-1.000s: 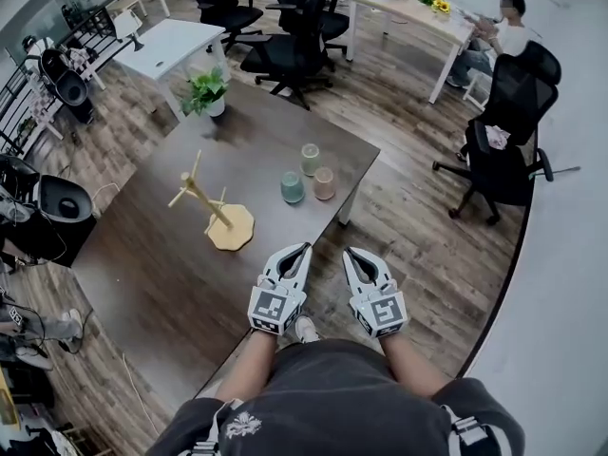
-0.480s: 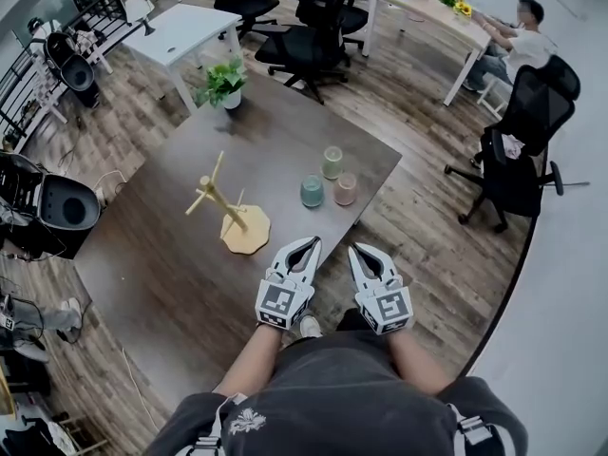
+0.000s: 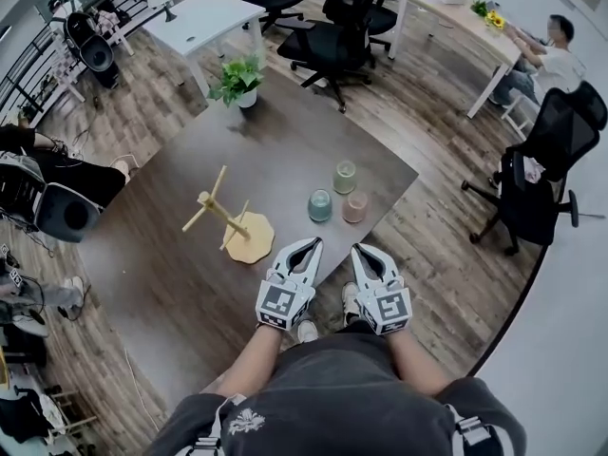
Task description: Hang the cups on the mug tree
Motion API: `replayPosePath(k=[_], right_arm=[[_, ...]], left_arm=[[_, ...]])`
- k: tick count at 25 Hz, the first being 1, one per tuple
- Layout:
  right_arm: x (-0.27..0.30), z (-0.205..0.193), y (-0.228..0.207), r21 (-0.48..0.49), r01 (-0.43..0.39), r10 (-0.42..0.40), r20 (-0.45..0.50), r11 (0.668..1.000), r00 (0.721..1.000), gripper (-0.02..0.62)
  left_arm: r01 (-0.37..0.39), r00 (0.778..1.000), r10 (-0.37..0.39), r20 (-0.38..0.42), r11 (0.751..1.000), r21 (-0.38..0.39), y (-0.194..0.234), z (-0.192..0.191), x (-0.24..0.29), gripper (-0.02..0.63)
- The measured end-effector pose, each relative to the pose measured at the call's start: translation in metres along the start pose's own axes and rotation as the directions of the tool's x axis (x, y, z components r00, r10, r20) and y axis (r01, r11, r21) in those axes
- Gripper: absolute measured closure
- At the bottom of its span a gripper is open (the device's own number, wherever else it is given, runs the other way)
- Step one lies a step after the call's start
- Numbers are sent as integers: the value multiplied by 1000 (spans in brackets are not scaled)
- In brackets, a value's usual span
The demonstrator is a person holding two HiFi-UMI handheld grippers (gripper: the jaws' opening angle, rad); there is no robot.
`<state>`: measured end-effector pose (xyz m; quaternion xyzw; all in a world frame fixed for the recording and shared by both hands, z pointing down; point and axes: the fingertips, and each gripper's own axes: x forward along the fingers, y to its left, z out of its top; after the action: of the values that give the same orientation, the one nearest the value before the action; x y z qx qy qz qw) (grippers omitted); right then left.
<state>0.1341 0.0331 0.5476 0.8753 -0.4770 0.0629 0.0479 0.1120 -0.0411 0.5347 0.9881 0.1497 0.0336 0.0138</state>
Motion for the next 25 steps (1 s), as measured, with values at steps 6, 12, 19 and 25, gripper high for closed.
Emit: replayPosePath(k=[6,12,19,25], right_arm=[[30,0,-39,-19,-44,43,-7,999,999,569],[48,-7,-72,-30,-103,102,-26,994,994,569],[65,-31,-93,-11,-179,178,-77,984,981,568],[79,-48,-103,6,-251,250,-134,968,959,443]], left_arm=[[-75,997,75,-30,997,-4,17,-7,31,601],[-149,986,150,-75,989,20,21,-16,58,601],[-238,967,233,-103,971,-33,27,-28,74,601],[-329,935,321,-152,944,-33,32,-43,70,601]])
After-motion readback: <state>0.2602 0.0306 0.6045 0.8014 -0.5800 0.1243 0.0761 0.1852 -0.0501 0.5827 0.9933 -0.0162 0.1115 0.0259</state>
